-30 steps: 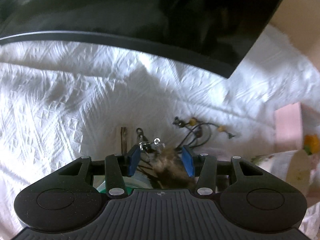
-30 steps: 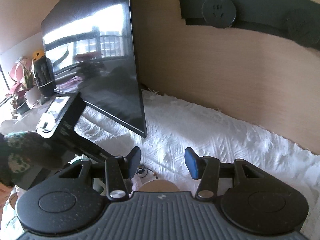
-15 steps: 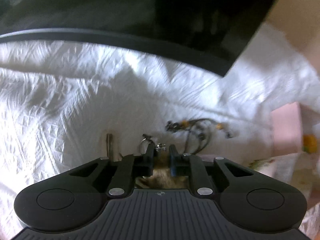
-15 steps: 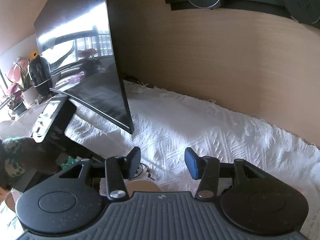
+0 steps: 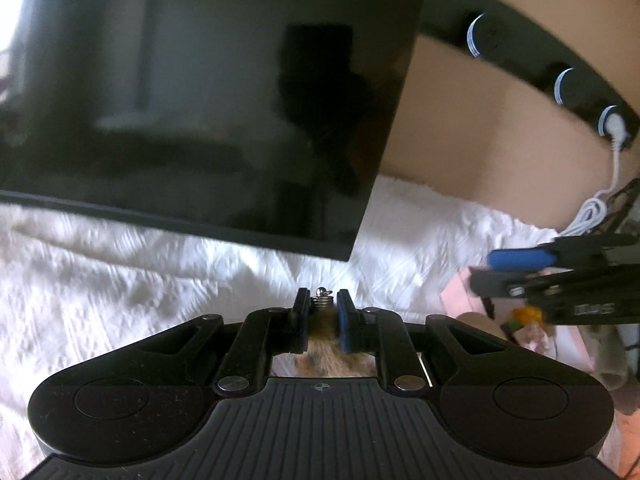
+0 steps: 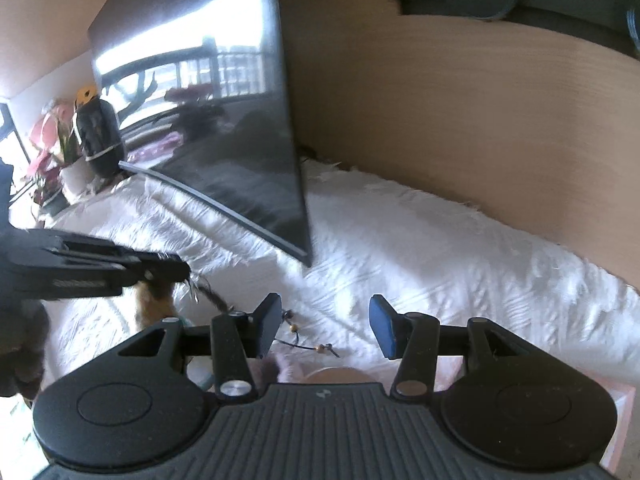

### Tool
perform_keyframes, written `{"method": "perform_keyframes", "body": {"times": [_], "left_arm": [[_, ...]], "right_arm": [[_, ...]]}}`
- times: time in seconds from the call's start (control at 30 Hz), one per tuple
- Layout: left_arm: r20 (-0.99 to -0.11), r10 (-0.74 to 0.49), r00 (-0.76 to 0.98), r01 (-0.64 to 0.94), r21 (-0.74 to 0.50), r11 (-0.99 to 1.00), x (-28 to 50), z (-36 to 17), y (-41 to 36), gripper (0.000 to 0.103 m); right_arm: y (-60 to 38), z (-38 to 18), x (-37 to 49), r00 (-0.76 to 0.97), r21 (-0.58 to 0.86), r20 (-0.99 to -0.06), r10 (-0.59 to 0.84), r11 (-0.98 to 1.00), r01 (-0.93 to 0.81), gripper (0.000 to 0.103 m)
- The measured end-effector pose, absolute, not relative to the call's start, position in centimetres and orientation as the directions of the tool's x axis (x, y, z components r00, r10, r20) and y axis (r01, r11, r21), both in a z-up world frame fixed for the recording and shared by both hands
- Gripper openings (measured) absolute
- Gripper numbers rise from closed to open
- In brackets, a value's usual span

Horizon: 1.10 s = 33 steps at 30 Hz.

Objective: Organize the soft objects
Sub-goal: 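Lift the keychain with the left tool while the right tool grasps the lavender knit pouch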

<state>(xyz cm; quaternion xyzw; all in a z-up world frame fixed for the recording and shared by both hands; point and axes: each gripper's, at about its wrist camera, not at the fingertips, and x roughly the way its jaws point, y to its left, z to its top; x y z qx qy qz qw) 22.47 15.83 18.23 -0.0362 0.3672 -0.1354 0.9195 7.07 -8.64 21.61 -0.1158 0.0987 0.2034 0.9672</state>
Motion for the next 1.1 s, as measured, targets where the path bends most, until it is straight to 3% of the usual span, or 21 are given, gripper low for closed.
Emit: {"method": "perform_keyframes", "body": {"times": [0.47, 0.8, 0.93, 1.0, 1.1], "left_arm": [[-0.612, -0.406, 0.679, 0.291, -0.283, 0.914, 18.4, 15.9, 20.0, 0.017], [-0.576, -0.483, 0.659, 0.310, -0.377, 0.873, 18.3, 13.5, 22.1, 0.017], [-0.561, -0.498, 0.661, 0.309, -0.402, 0.862, 18.6, 13.1, 22.5, 0.017], [-0.549, -0.502, 0.668, 0.307, -0.412, 0.858, 18.8, 13.4, 22.5, 0.017], [-0.528, -0.491, 0.693, 0.311, -0.395, 0.864, 18.7, 14.3, 22.0, 0.017]], "right_arm": [[0.8, 17.6, 11.0, 0.835, -0.309, -0.483, 0.265, 0.840, -0.445, 0.049], [4.5, 14.4, 14.6, 0.845, -0.459, -0.534, 0.031, 0.829, -0.320, 0.049], [5.0, 14.0, 15.0, 0.849, -0.485, -0.528, 0.007, 0.818, -0.308, 0.047], [4.9, 14.0, 14.7, 0.853, -0.490, -0.522, 0.015, 0.813, -0.314, 0.027], [4.7, 14.7, 13.6, 0.848, -0.461, -0.526, 0.066, 0.815, -0.350, 0.011]]}}
